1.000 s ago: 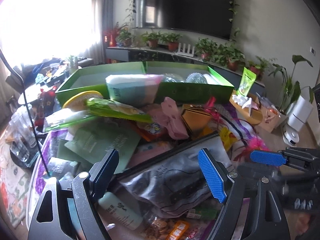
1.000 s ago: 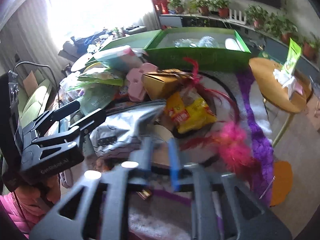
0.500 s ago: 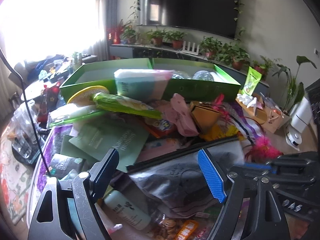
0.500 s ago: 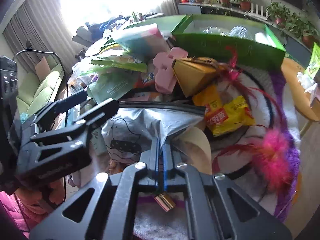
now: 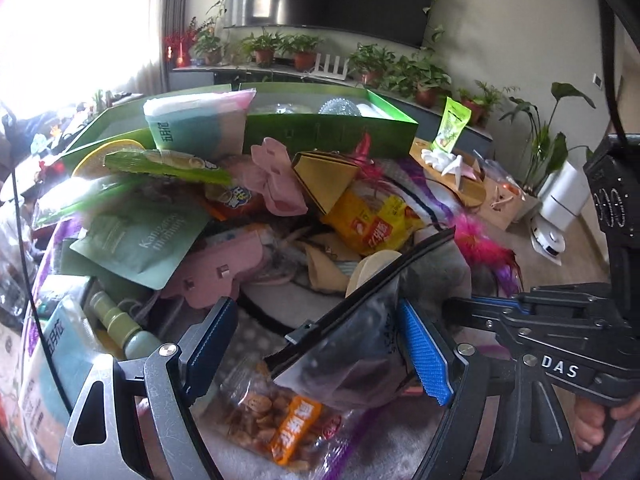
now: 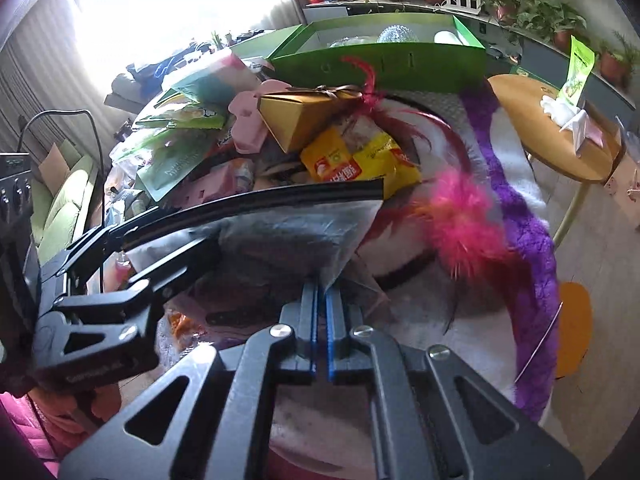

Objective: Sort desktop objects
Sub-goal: 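Close both grippers on the silver foil bag and lift it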

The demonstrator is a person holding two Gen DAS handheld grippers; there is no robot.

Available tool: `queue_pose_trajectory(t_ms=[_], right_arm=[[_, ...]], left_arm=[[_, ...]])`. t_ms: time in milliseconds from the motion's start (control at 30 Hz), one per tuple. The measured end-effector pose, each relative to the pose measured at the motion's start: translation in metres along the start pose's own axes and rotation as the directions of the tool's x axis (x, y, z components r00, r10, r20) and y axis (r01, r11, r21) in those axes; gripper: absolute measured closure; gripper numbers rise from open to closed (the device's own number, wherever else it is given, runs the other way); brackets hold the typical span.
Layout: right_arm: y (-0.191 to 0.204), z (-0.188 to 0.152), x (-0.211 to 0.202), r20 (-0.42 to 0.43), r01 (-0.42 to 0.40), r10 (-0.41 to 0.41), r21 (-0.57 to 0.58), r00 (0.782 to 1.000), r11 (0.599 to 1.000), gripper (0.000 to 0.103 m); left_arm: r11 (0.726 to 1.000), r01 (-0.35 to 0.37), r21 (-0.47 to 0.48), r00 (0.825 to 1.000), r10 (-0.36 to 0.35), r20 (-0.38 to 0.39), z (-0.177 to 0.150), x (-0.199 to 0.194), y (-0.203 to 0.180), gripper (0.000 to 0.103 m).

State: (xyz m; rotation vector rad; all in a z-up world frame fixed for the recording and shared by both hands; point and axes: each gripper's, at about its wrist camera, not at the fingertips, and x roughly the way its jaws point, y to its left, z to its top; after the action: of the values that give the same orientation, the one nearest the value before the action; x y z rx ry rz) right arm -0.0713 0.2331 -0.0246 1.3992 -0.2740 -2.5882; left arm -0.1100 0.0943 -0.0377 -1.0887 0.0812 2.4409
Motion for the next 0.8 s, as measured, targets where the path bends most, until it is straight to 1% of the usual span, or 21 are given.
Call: queue_pose_trajectory(t_ms=[267, 300, 333, 400, 433, 467, 533, 600, 667, 733, 800], right_arm=[[-0.002, -0.007, 0.000, -0.009, -0.007, 0.007, 0.006, 1.000, 1.000, 0.096], [-0.002, -0.009, -0.001, -0.009, -0.008, 0.008, 0.005, 1.000, 1.000, 0.096], [-0.001, -0.009, -0.001, -0.010, -0.010, 0.010, 0.005, 1.000, 1.000, 0.096], [0.000, -0.011, 0.000, -0.015, -0.027, 0.027, 0.004, 1.000, 1.000, 0.094], [-0.001, -0.011, 0.000, -0.017, -0.039, 0.039, 0.006, 0.999, 0.999, 0.090], [-0.002, -0.010, 0.000, -0.017, -0.048, 0.048, 0.009, 0.999, 0.999, 0.083], [-0.002, -0.009, 0.001, -0.012, -0.061, 0.061, 0.009, 0.998, 0.998, 0.076], [-0.002, -0.007, 0.001, -0.009, -0.073, 0.073, 0.001, 0.997, 0.997, 0.072], [0.000, -0.005, 0.004, -0.013, -0.079, 0.078, -0.020, 0.997, 0.997, 0.064], [0.002, -0.004, 0.006, -0.014, -0.084, 0.084, -0.035, 0.996, 0.996, 0.058], [0.005, -0.005, 0.008, -0.013, -0.073, 0.072, -0.058, 0.997, 0.996, 0.057]], left_arm=[[1.000, 0.008, -0.004, 1.000, -0.008, -0.029, -0.015, -0.007, -0.001, 0.021], [1.000, 0.004, -0.001, 1.000, -0.004, -0.027, -0.015, -0.008, -0.002, 0.023], [1.000, 0.005, 0.007, 1.000, -0.005, -0.019, -0.016, -0.009, -0.002, 0.035], [1.000, 0.020, 0.014, 1.000, -0.019, -0.019, -0.016, -0.008, -0.003, 0.053], [0.999, 0.028, 0.018, 0.999, -0.027, -0.025, -0.014, -0.007, -0.004, 0.054], [0.999, 0.026, 0.024, 0.999, -0.026, -0.026, -0.014, -0.007, -0.004, 0.054], [0.999, 0.017, 0.035, 1.000, -0.016, -0.022, -0.014, -0.007, -0.005, 0.054], [0.999, 0.019, 0.036, 1.000, -0.018, -0.026, -0.014, -0.006, -0.004, 0.054], [0.999, 0.021, 0.035, 0.999, -0.020, -0.033, -0.013, -0.005, -0.003, 0.054], [0.999, 0.026, 0.038, 0.999, -0.024, -0.035, -0.013, -0.003, -0.002, 0.054], [0.998, 0.030, 0.053, 0.999, -0.028, -0.036, -0.012, -0.001, -0.004, 0.054]])
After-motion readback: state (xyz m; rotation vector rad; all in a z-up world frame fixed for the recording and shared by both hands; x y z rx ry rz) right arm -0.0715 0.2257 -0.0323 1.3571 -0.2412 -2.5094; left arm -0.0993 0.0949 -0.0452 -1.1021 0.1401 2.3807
